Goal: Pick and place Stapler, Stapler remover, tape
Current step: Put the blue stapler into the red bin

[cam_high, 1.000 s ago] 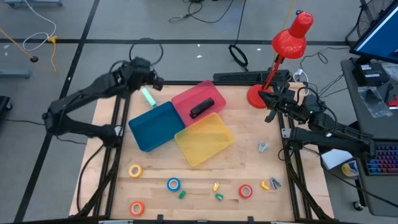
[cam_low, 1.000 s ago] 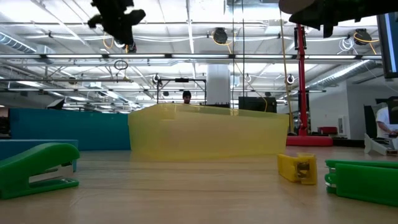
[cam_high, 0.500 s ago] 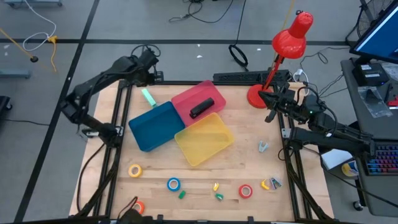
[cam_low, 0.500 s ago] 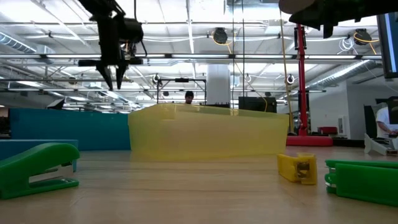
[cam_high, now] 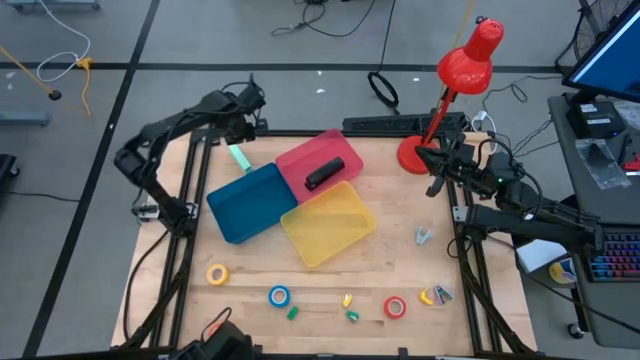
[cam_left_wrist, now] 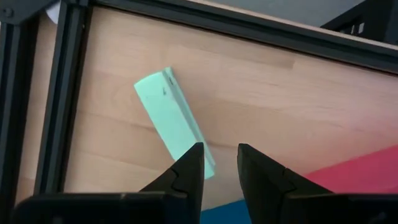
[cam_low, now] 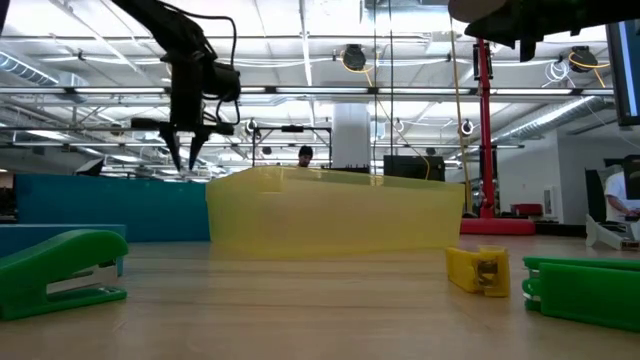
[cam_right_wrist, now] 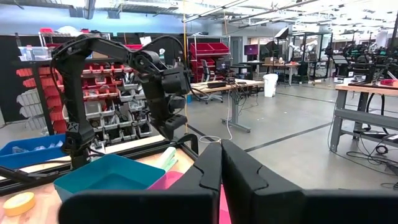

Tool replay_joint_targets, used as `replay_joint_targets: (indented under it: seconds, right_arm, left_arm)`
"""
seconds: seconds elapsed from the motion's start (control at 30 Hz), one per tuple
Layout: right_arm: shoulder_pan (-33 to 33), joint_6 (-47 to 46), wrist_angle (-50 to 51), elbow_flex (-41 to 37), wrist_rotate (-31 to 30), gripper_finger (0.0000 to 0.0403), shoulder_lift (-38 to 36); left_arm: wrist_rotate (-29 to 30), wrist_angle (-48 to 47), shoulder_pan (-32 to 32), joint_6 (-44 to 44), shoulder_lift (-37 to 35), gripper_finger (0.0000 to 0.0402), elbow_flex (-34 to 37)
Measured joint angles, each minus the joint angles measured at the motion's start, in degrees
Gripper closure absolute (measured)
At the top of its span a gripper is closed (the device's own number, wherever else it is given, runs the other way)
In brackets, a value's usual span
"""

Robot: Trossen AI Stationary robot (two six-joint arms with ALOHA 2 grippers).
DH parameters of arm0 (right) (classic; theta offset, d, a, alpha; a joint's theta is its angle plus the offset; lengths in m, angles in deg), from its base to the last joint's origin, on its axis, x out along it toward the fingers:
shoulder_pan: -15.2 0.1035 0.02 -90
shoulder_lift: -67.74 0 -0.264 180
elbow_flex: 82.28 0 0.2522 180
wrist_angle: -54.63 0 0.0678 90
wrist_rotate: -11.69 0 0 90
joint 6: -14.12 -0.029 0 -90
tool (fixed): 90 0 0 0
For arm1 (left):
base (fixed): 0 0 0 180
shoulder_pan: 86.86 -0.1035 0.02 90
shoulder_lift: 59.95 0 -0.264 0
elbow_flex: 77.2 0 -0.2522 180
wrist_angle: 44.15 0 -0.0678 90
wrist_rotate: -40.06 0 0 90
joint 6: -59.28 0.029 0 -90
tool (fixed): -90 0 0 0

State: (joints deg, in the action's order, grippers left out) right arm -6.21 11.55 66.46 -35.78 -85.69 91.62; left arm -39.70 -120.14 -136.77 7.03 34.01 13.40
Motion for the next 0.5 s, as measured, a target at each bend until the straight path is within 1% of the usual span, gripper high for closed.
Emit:
replay_joint_targets:
  seconds: [0.07,0.17,0.3,0.4,0.5]
  right_arm:
    - [0.0,0.0,0.0,0.0,0.1,0.0402,0.0]
    - [0.0,0.0,0.0,0.0,0.1,0.0402,0.0]
    - [0.0,0.1,0.0,0.0,0.1,0.0402,0.0]
    - [0.0,0.2,0.0,0.0,0.2,0.0402,0.0]
    - [0.0,0.3,0.0,0.0,0.2,0.0401,0.0]
  left_arm:
    - [0.6,-1.2,0.0,0.0,0.5,0.0299,0.0]
    - [1.8,-3.1,0.0,-1.0,1.0,0.0277,0.0]
    - [1.7,-5.0,0.0,-5.0,1.3,0.0228,0.0]
    - [0.3,-4.9,0.0,-9.1,1.3,0.0190,0.0]
    - [0.2,-4.9,0.0,-12.0,1.3,0.0160,0.0]
